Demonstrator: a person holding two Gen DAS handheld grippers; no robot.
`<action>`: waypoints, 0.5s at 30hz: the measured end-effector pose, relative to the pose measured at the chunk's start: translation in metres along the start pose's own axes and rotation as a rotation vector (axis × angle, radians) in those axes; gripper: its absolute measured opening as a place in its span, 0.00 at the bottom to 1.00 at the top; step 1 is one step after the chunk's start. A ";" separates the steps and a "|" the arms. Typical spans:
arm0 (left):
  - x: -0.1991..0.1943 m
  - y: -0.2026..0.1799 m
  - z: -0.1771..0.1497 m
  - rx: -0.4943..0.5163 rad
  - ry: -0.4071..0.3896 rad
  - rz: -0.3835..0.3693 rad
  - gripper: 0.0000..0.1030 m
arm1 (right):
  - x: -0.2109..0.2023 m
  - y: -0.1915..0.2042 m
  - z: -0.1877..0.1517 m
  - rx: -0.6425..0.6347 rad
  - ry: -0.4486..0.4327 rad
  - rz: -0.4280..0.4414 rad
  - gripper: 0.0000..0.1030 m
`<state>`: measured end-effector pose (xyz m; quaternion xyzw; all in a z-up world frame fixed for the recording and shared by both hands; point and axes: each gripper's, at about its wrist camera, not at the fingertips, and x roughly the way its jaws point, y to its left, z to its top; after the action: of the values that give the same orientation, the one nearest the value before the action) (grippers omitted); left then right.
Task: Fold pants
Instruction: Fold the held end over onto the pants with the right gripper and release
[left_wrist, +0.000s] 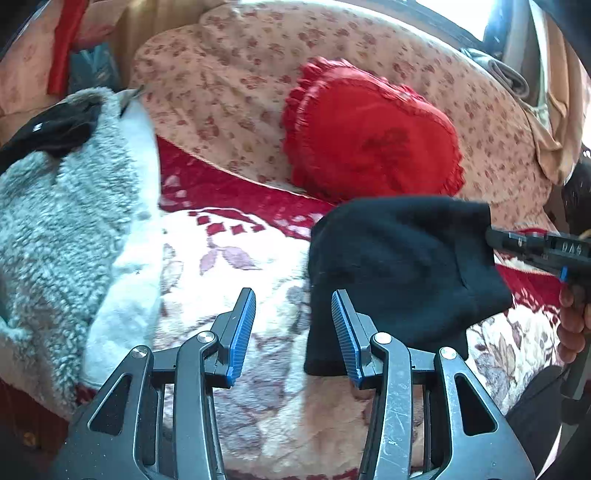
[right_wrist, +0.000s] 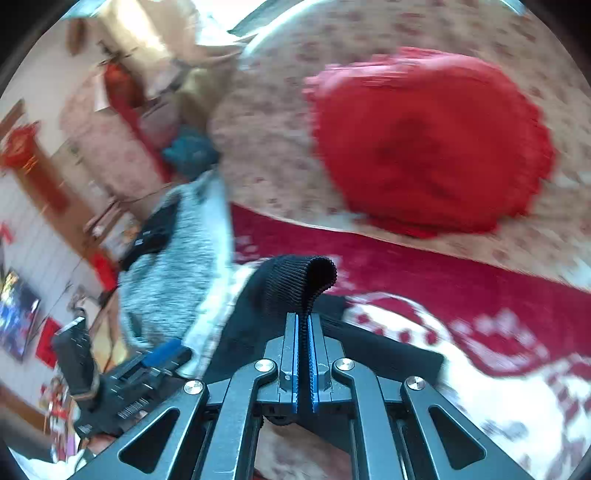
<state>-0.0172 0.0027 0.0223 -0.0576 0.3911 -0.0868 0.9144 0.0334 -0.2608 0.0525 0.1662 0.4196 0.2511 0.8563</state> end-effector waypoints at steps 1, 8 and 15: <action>0.003 -0.004 0.000 0.007 0.008 -0.006 0.41 | -0.004 -0.009 -0.004 0.020 0.005 -0.018 0.04; 0.050 -0.036 -0.007 0.076 0.123 0.005 0.41 | 0.020 -0.060 -0.039 0.086 0.153 -0.175 0.04; 0.050 -0.038 0.009 0.070 0.101 0.045 0.41 | 0.008 -0.043 -0.023 0.027 0.096 -0.336 0.10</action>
<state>0.0192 -0.0444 -0.0001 -0.0124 0.4345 -0.0827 0.8968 0.0312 -0.2895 0.0122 0.0930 0.4850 0.1066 0.8630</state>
